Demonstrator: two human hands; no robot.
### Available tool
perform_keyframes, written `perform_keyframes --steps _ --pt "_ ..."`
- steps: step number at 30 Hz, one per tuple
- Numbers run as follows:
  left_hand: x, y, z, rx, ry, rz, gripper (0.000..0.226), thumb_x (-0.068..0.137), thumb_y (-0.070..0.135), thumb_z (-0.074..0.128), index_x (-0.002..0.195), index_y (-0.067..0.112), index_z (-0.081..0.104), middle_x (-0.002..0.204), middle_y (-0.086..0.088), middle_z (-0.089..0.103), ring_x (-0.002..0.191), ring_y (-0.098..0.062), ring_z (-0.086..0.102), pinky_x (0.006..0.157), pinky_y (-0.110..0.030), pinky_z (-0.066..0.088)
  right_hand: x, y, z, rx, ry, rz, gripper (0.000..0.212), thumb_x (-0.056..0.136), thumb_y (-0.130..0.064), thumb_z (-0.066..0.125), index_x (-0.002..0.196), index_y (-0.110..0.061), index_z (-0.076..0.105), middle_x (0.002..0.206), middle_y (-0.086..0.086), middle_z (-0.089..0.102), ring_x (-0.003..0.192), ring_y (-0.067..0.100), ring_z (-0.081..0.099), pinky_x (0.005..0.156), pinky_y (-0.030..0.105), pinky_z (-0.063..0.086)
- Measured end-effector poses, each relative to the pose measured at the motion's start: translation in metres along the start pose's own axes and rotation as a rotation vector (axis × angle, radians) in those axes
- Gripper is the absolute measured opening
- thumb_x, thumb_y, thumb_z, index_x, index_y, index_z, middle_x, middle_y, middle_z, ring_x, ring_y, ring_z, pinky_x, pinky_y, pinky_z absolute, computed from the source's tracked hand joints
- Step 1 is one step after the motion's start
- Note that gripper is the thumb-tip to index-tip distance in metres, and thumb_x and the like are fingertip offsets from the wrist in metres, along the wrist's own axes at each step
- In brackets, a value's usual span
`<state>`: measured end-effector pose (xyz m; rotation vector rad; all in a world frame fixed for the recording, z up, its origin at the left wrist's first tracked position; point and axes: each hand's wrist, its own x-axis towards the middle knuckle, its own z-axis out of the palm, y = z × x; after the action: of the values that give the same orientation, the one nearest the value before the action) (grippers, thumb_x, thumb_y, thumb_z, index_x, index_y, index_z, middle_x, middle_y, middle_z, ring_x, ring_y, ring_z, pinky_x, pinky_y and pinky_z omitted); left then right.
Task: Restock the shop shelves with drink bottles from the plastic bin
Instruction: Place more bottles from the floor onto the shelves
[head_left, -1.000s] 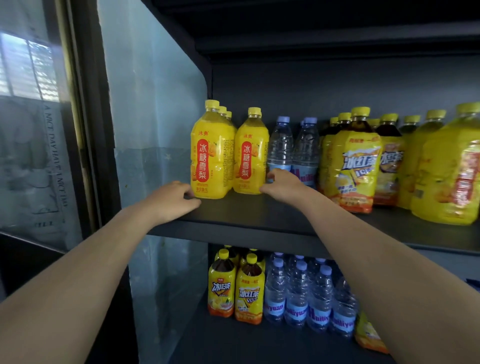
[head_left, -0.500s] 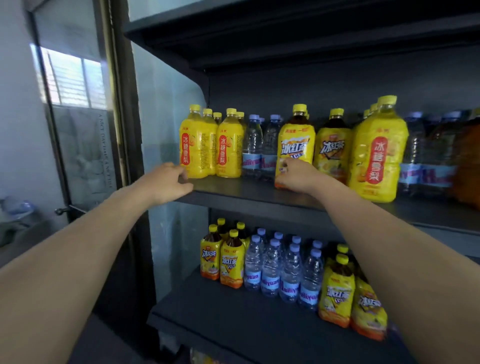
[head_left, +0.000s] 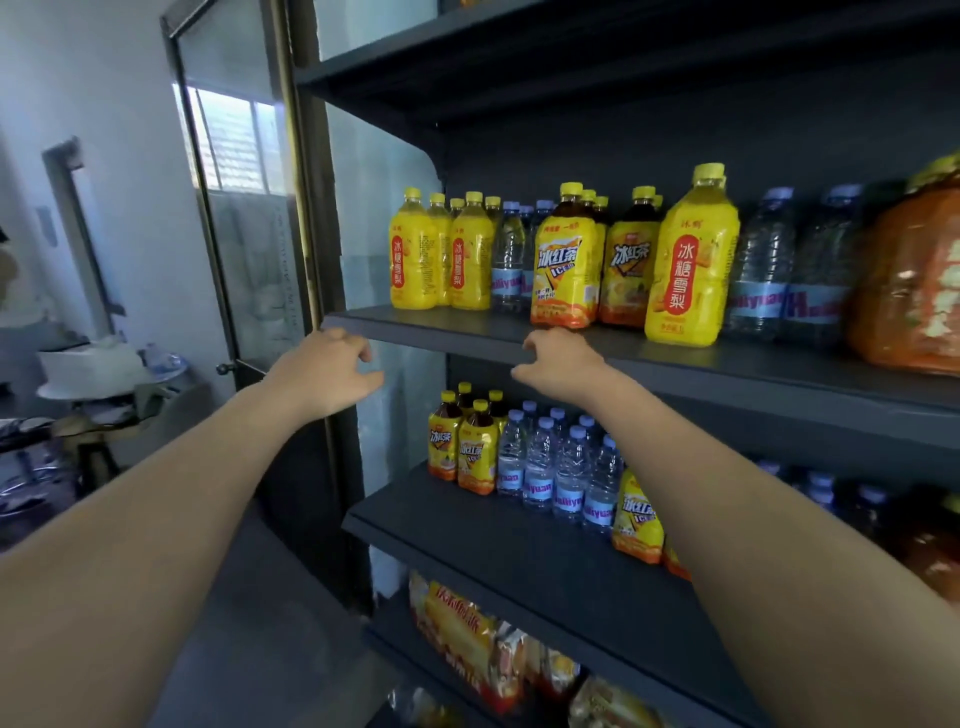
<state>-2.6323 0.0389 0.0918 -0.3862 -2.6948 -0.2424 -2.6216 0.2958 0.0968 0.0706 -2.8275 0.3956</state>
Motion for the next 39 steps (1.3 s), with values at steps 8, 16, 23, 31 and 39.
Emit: perform_keyframes --steps 8,16,23,31,39 --pt "-0.072 -0.030 -0.006 0.030 -0.044 -0.042 0.046 0.090 0.044 0.048 0.120 0.011 0.055 0.124 -0.011 0.050 0.116 -0.028 0.046 0.096 -0.043 0.041 -0.046 -0.041 0.031 0.030 -0.076 0.005 0.044 0.090 -0.035 0.052 0.124 -0.009 0.051 0.128 0.012 0.048 0.117 0.030 0.046 0.096 0.046 0.045" --pt "-0.152 -0.063 0.022 0.064 -0.144 -0.123 0.047 0.090 0.044 0.048 0.123 0.011 0.053 0.123 -0.013 0.048 0.118 -0.030 0.042 0.096 -0.044 0.042 -0.104 -0.082 0.101 0.024 -0.152 -0.043 0.035 0.086 -0.035 0.055 0.109 -0.009 0.056 0.111 0.011 0.055 0.108 0.032 0.053 0.084 0.036 0.048" --pt "-0.187 -0.066 0.062 0.099 -0.177 -0.141 0.046 0.090 0.040 0.049 0.124 0.009 0.053 0.123 -0.014 0.048 0.118 -0.032 0.042 0.093 -0.044 0.043 -0.118 -0.081 0.149 -0.014 -0.240 -0.069 0.044 0.090 -0.031 0.054 0.125 -0.006 0.047 0.124 0.014 0.049 0.116 0.032 0.047 0.090 0.039 0.045" --pt "-0.197 -0.069 0.148 0.080 -0.252 -0.170 0.044 0.089 0.037 0.051 0.122 0.007 0.054 0.120 -0.015 0.049 0.114 -0.033 0.043 0.093 -0.046 0.041 -0.104 -0.054 0.242 -0.001 -0.366 -0.079 0.048 0.093 -0.031 0.051 0.136 -0.013 0.039 0.138 0.011 0.040 0.127 0.030 0.037 0.097 0.045 0.039" --pt "-0.219 -0.067 0.258 0.122 -0.272 -0.231 0.074 0.071 0.051 0.021 0.115 0.003 0.057 0.117 -0.017 0.053 0.110 -0.036 0.047 0.086 -0.044 0.043 -0.107 -0.015 0.356 -0.029 -0.403 -0.102 0.048 0.091 -0.031 0.052 0.132 -0.008 0.042 0.137 0.014 0.043 0.126 0.033 0.040 0.097 0.041 0.038"
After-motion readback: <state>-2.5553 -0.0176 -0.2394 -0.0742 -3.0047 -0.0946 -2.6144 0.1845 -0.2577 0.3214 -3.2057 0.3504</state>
